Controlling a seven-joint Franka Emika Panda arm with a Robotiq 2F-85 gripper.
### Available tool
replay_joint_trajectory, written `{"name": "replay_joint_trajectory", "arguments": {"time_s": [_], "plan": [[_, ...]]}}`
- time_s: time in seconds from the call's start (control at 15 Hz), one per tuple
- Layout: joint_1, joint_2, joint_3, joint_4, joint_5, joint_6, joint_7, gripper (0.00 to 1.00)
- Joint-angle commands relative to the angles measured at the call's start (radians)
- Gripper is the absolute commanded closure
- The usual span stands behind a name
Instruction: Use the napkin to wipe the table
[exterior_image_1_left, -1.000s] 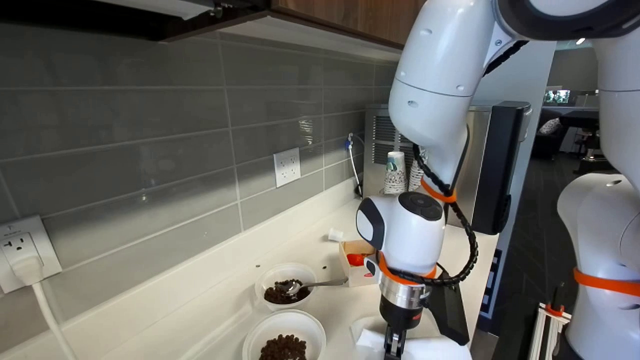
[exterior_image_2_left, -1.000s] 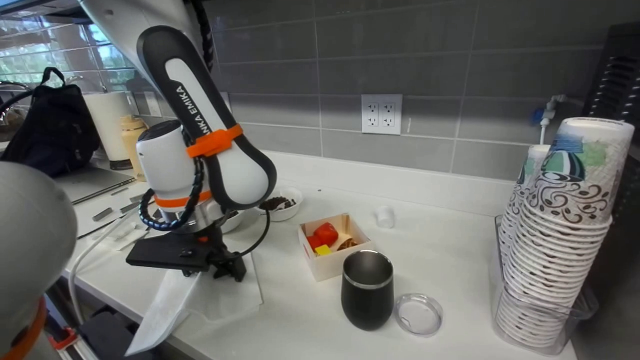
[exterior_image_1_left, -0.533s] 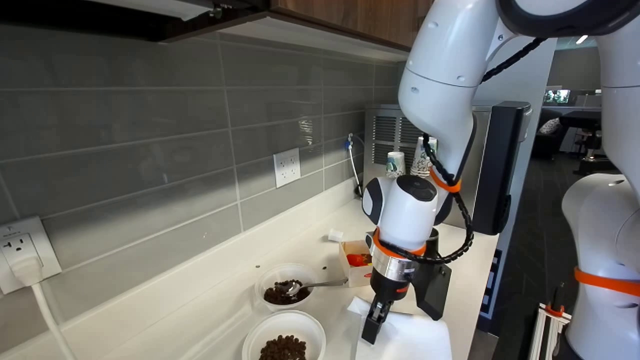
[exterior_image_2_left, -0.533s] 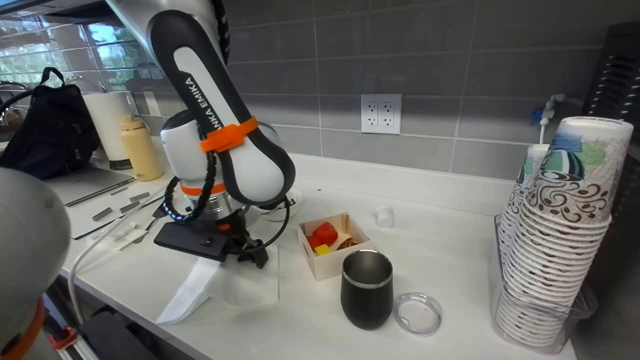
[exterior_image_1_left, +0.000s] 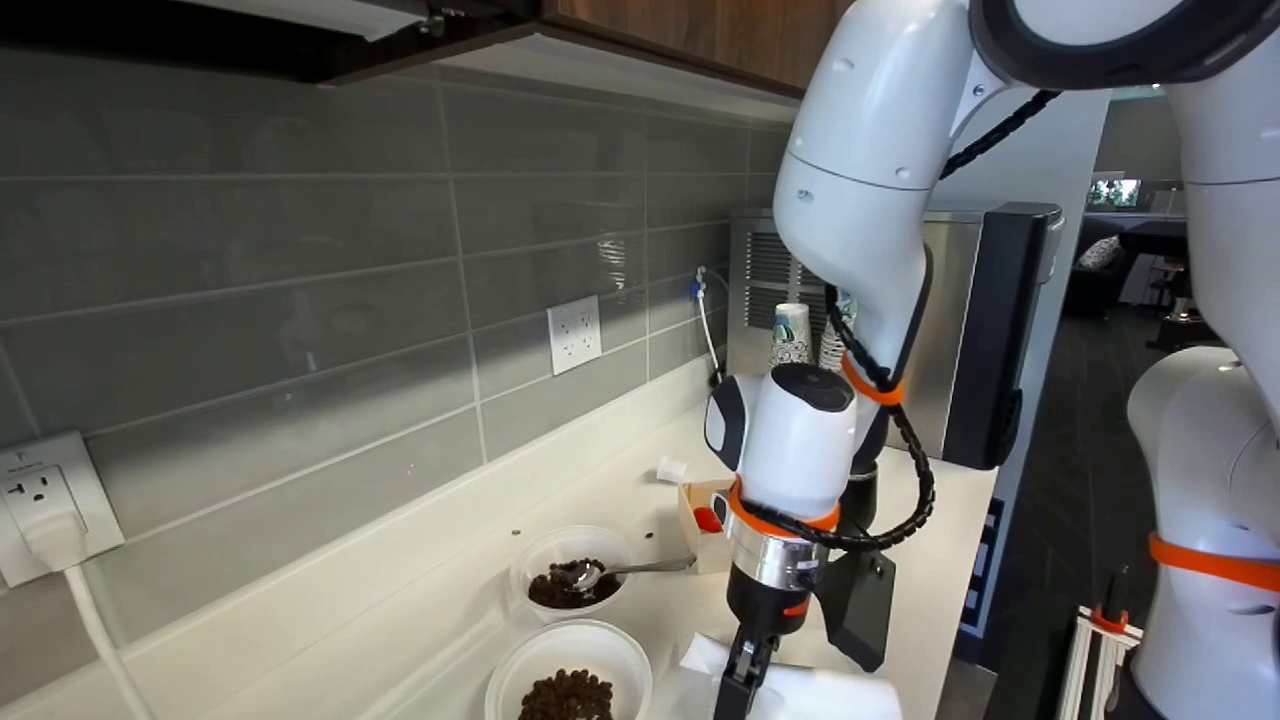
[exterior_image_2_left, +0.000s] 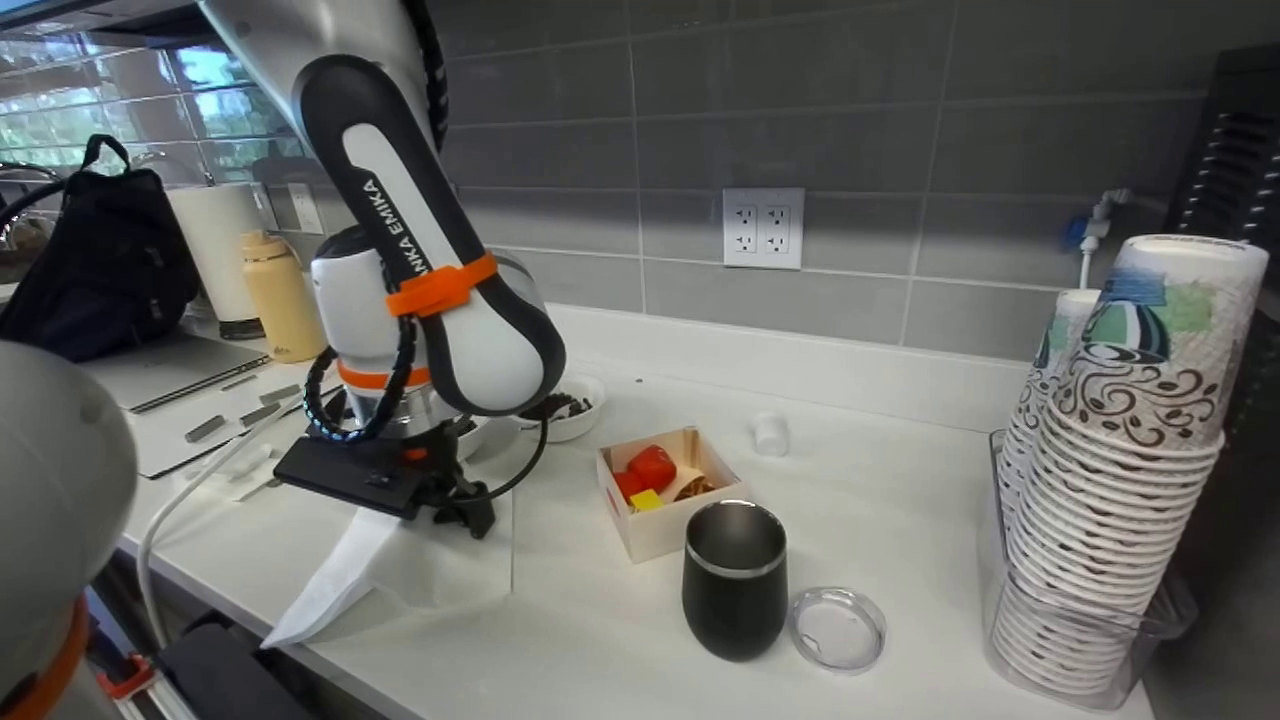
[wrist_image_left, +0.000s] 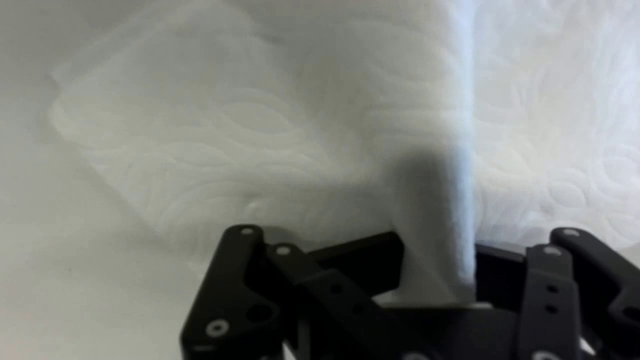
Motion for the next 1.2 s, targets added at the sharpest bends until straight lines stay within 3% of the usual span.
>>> {"name": "replay_joint_trajectory", "arguments": {"time_s": [0.0,0.33,0.53,0.8,1.13], "plan": [[0.003,0.009,-0.069,-0.032,-0.075,0.024,0.014,1.0],[-0.046,-0.017,-0.225,-0.066,-0.147,0.008,0.005,1.0],[-0.093,-0.002,-0.271,-0.045,-0.123,0.014,-0.009,1.0],[-0.153,0.024,-0.219,-0.01,-0.053,0.021,-0.029,1.0],[-0.167,0.054,-0.068,0.038,0.081,0.023,-0.052,1.0]]}}
